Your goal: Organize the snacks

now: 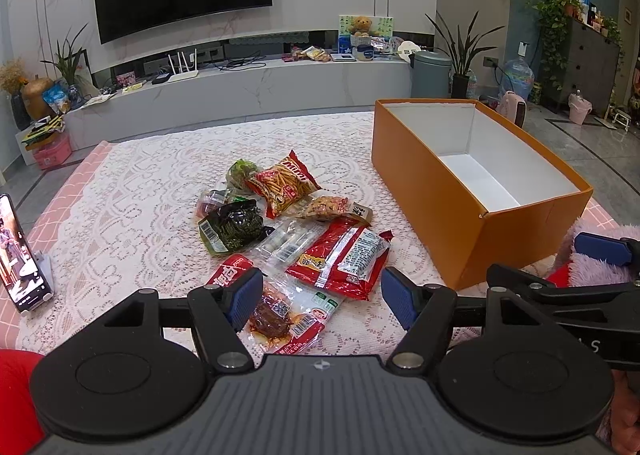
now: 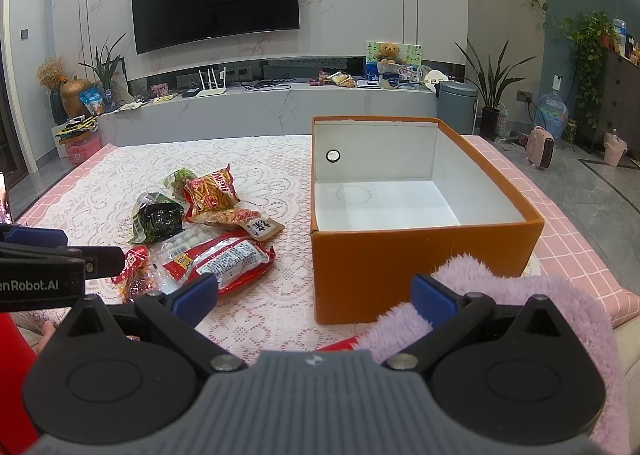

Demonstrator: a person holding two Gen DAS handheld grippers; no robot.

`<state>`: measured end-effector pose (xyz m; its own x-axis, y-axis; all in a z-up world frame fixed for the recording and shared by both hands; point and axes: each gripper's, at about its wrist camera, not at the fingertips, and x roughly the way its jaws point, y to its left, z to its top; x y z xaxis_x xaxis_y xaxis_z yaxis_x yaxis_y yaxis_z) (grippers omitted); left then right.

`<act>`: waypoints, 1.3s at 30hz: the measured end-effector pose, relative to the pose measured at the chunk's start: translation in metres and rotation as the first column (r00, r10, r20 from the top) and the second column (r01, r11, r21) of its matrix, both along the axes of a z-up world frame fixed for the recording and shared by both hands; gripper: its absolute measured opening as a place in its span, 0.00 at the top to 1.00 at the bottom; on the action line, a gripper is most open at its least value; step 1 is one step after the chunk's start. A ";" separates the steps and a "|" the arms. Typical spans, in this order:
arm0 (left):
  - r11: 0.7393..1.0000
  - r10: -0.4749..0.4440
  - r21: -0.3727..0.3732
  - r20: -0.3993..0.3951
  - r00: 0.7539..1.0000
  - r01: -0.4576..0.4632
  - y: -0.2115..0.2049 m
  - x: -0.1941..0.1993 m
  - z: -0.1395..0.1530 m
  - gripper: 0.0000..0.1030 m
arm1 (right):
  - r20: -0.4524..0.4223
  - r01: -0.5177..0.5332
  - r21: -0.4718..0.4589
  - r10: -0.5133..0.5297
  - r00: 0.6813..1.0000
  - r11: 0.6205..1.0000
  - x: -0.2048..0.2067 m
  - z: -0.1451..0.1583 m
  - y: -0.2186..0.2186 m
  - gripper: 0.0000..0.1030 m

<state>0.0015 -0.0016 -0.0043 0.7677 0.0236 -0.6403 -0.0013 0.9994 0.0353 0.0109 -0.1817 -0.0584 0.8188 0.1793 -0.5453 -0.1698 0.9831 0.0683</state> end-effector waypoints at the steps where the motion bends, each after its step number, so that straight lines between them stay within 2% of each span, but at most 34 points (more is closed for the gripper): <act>1: 1.000 0.000 0.000 0.000 1.000 0.000 0.000 0.000 0.000 0.22 | 0.000 0.000 0.000 0.000 1.000 1.000 0.000 0.000 0.000 0.03; 39: 1.000 -0.003 -0.008 -0.002 1.000 0.003 -0.001 -0.003 -0.001 0.23 | -0.001 -0.001 -0.007 0.001 1.000 1.000 0.001 0.000 0.000 0.03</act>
